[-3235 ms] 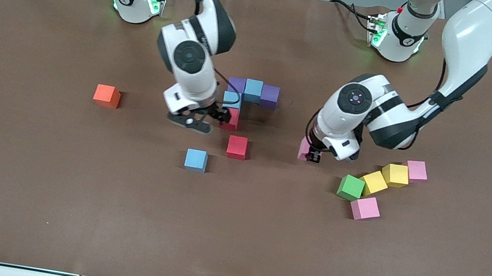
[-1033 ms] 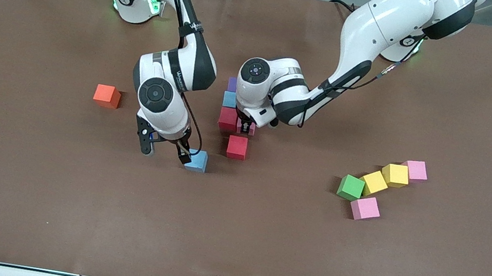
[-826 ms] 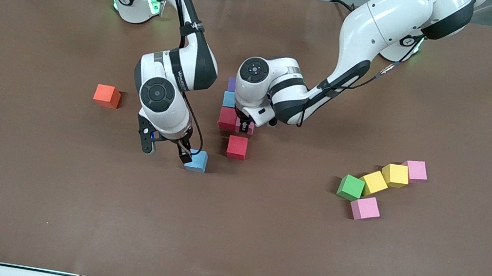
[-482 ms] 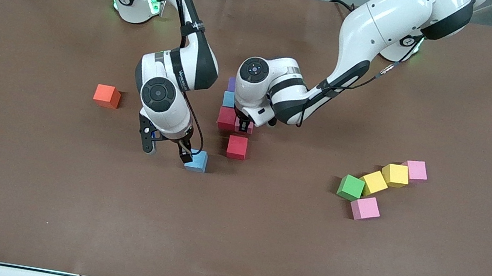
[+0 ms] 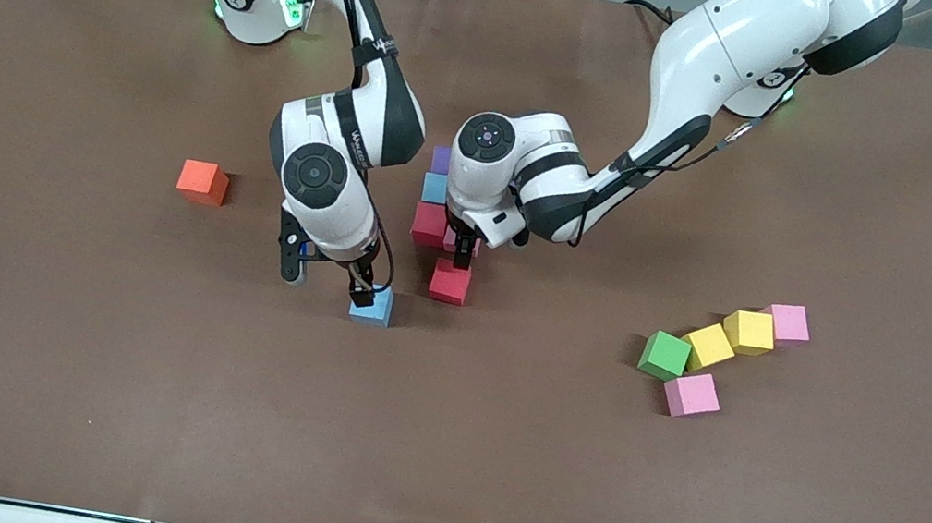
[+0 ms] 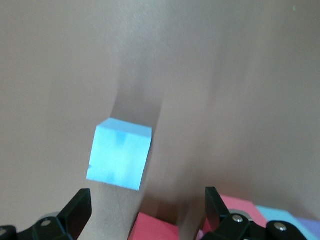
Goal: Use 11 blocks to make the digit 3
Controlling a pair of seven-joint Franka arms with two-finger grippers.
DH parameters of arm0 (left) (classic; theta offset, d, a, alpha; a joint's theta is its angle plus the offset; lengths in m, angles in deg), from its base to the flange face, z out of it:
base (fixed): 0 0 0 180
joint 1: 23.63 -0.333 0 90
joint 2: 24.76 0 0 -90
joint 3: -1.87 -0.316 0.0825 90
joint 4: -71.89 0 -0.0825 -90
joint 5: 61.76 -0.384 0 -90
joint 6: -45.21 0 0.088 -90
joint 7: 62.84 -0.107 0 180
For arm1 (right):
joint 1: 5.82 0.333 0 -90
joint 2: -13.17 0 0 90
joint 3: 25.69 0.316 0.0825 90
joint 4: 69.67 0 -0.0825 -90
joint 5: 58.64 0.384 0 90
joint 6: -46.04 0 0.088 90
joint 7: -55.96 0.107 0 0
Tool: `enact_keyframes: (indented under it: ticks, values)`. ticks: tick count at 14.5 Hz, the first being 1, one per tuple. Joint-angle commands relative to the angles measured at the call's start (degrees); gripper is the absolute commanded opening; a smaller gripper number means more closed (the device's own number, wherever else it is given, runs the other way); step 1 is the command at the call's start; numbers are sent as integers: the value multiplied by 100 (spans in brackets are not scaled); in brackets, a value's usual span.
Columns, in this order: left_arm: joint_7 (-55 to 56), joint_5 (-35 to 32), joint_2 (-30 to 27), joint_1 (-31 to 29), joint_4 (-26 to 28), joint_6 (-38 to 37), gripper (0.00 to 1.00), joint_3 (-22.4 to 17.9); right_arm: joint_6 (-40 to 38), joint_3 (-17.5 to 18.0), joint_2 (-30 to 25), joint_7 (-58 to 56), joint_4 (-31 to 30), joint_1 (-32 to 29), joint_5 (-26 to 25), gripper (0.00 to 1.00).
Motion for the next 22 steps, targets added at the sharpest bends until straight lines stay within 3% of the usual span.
enact_keyframes:
  ticks: [1,7,11,16,22]
  values:
    - [-469,372,-455,-199,321,-227,100,140,-32,91,427,517,614,-7,138,100]
    - [-1101,487,-1079,-743,866,-298,100,219,-5,162,445,553,615,10,137,100]
    - [-2059,496,-1396,-1525,1007,-333,100,333,12,303,603,1070,667,45,129,100]
    - [-4203,479,-1589,-2439,964,-597,100,386,12,443,1130,2432,1282,1,164,100]
    - [-6769,399,-1423,-3310,727,-579,100,360,12,698,1210,2742,1371,45,164,100]
